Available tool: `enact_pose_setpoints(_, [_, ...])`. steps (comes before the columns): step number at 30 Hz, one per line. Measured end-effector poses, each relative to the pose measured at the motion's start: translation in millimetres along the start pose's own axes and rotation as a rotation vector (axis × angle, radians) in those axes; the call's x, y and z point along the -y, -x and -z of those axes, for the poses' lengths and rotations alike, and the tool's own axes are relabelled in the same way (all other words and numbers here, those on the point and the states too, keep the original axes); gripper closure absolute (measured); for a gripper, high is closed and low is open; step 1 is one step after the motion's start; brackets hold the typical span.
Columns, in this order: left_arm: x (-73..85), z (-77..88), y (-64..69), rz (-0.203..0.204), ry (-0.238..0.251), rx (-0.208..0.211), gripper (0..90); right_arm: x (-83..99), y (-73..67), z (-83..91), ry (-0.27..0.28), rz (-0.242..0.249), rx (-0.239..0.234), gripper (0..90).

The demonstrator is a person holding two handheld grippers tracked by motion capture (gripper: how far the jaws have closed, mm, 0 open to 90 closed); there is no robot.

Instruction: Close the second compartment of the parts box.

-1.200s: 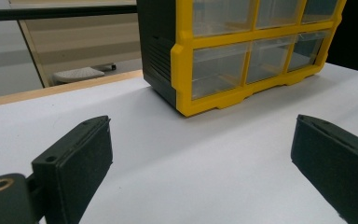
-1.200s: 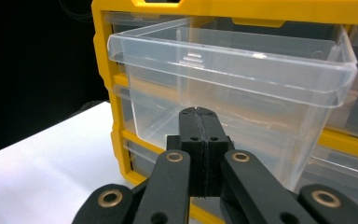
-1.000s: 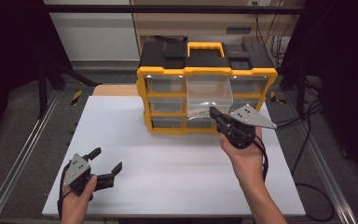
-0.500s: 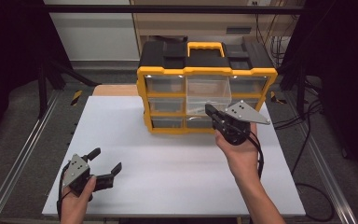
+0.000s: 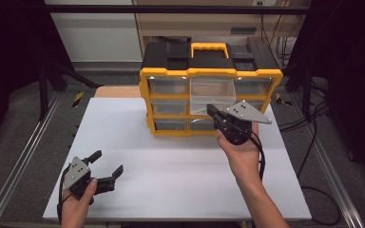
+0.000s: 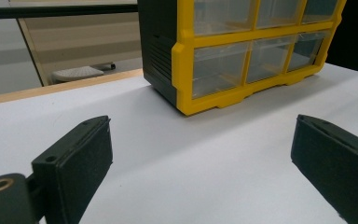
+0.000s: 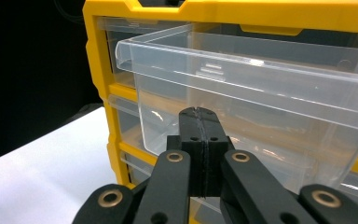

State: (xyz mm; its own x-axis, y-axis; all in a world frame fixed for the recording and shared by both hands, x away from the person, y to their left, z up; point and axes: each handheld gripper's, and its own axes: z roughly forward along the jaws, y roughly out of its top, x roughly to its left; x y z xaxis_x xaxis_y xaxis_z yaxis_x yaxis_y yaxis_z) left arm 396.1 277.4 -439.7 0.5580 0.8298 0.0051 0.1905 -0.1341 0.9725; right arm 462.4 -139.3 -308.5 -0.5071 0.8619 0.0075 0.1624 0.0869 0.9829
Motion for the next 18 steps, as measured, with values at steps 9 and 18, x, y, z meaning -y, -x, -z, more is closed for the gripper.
enact_pose_setpoints(9, [-0.3, 0.2, 0.4, -0.004, -0.002, 0.002, 5.3, -2.4, 4.9, -6.8, 0.008, -0.069, -0.002, 90.0])
enact_pose_setpoints(18, [-0.2, 0.6, -0.2, -0.005, -0.002, -0.001, 5.3, -3.0, 9.6, -12.1, 0.003, -0.047, 0.038, 90.0])
